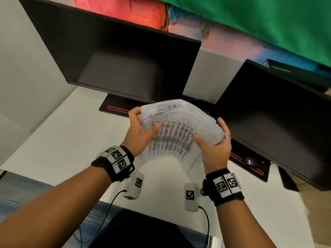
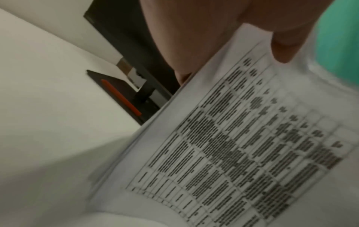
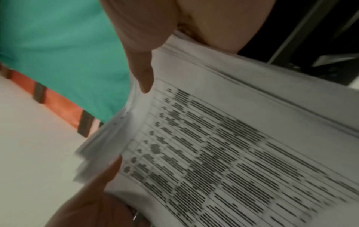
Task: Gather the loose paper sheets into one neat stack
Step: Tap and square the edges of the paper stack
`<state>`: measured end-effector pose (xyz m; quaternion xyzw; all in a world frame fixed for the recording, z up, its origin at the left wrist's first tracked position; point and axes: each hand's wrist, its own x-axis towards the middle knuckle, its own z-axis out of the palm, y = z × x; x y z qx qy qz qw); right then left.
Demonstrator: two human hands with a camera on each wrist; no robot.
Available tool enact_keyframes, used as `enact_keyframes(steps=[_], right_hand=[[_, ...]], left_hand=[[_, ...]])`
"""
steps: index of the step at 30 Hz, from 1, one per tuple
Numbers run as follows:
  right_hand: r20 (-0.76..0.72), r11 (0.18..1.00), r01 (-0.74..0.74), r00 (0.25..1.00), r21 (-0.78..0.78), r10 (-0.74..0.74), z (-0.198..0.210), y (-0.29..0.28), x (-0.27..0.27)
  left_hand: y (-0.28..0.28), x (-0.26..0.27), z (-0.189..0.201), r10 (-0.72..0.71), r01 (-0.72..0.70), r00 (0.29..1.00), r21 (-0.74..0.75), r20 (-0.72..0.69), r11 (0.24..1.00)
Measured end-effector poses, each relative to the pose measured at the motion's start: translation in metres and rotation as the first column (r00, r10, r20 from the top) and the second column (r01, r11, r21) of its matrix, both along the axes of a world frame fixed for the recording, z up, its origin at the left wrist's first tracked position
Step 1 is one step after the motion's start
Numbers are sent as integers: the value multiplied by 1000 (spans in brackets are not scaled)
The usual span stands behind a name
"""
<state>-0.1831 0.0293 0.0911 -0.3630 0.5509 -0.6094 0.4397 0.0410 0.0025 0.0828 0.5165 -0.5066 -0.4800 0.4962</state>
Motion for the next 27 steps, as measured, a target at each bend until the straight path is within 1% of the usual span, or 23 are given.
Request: enact_keyframes(steps=[1,3,4,6,8,10,12,14,17,19,21,27], right_hand=[[18,999,-2,1000,44,2,-4,0,1],[23,993,-7,1000,114,4,-9,-1,1],[14,991,-6,1000,130,4,-7,-2,0],[3,992,-20,1000,125,20,2,-3,-4],[-8,996,-60,998,66,61,8,-3,-10],[-56,995,-98,994,17,99,10,0,-11],[-39,995,-104,994,2,104,10,1,-9],[0,996,-90,996,-17,90,13,1,-7],[36,998,-36,999,-45,37,20,3,-1],[22,998,6,1000,-68,-5,21,3,4],[-1,995,45,999,-89,-45,21,2,7],[-2,985,145,989,-94,-146,15,2,10]], left_hand=[[0,3,-4,-6,5,999,20,47,1000],[-3,5,-5,23,-22,988,-13,155,1000],[-4,6,-3,42,-38,986,-29,162,999],[-7,11,1,55,-50,990,-37,133,998],[-5,15,4,13,-12,996,-15,86,1000],[-1,14,4,-64,64,998,28,-9,998],[1,13,3,-71,75,994,39,-83,996],[1,13,6,-14,13,993,-8,-121,1000],[1,7,16,103,-118,988,-125,-114,985],[1,3,19,183,-195,980,-186,-82,963],[3,-1,22,227,-238,971,-237,-72,942],[5,-3,18,307,-315,949,-252,-72,915]])
